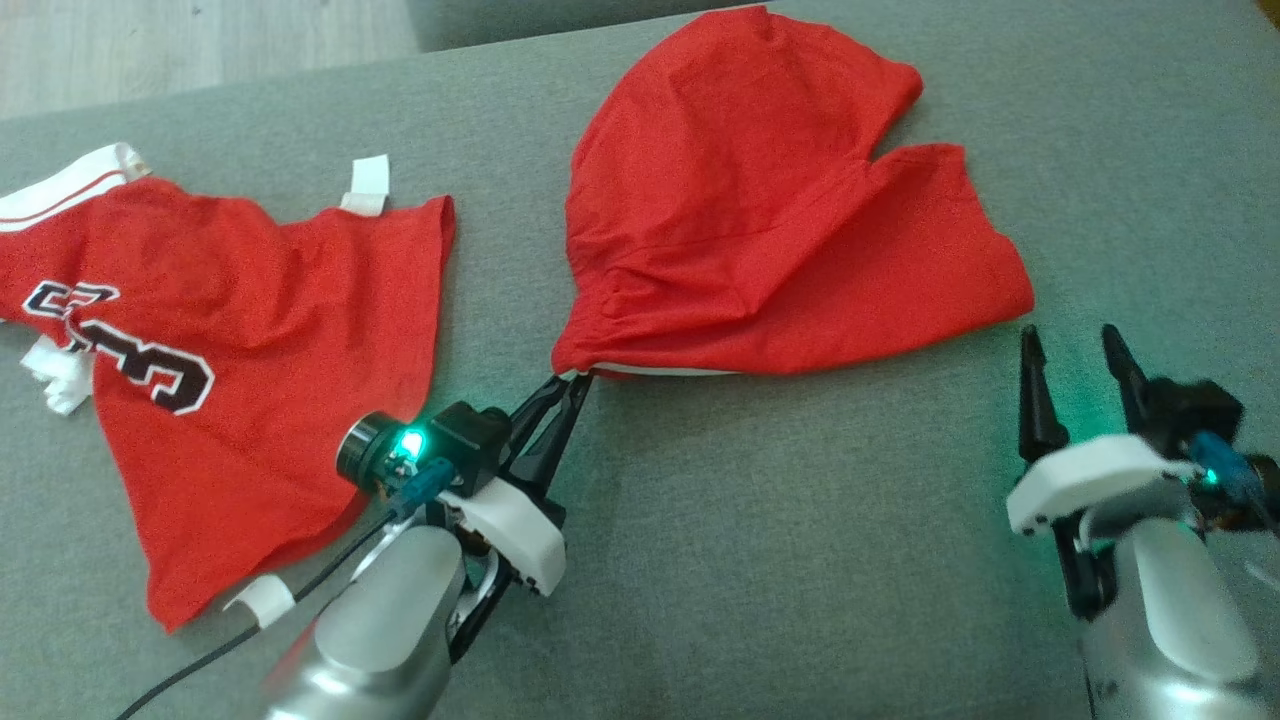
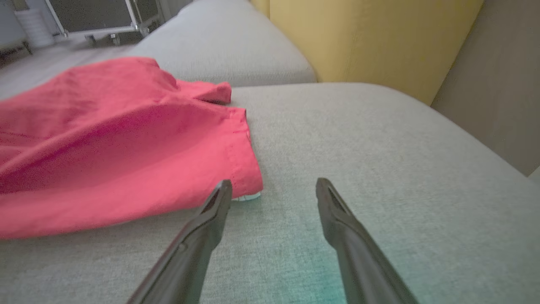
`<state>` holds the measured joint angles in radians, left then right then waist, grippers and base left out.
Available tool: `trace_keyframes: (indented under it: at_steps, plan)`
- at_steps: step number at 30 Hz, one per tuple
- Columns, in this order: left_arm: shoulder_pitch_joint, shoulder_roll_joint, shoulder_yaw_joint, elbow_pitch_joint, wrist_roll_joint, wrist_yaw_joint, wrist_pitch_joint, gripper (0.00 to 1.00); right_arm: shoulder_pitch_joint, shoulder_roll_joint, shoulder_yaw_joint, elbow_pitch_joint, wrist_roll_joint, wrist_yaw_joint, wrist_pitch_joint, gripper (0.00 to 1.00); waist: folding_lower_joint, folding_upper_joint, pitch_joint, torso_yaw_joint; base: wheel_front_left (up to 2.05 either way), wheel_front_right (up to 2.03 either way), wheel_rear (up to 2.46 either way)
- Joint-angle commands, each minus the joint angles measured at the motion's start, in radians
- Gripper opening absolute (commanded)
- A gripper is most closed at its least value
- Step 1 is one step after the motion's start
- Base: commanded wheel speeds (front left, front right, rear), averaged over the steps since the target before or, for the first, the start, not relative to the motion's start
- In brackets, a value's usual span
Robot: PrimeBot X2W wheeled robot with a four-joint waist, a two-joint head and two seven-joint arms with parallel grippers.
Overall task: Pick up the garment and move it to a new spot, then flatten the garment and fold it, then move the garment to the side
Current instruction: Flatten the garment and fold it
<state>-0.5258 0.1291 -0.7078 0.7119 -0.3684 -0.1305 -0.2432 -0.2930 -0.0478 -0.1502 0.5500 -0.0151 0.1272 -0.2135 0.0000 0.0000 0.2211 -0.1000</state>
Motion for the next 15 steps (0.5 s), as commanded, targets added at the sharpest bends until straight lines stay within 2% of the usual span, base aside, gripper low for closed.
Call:
trace_keyframes:
  at_steps: [1,6,15]
  plan:
    - [-0.035,0.007,0.034,-0.035,0.009,0.008,-0.014,0.00,-0.070,-0.002,0.014,0.020,-0.028,0.003,0.024,1.00,0.0000,0.0000,0.001,0.011,0.00,0.00,0.00]
    - [-0.035,-0.002,0.029,-0.048,0.014,0.007,-0.017,0.00,-0.151,-0.002,0.005,0.155,-0.069,0.003,0.061,1.00,0.0000,0.0000,0.005,0.028,0.00,0.00,0.00]
    - [-0.045,-0.009,0.024,-0.060,0.018,0.006,-0.018,0.00,-0.261,-0.002,-0.047,0.325,-0.128,0.003,0.041,1.00,0.0000,0.0000,0.017,0.050,0.00,0.00,0.00]
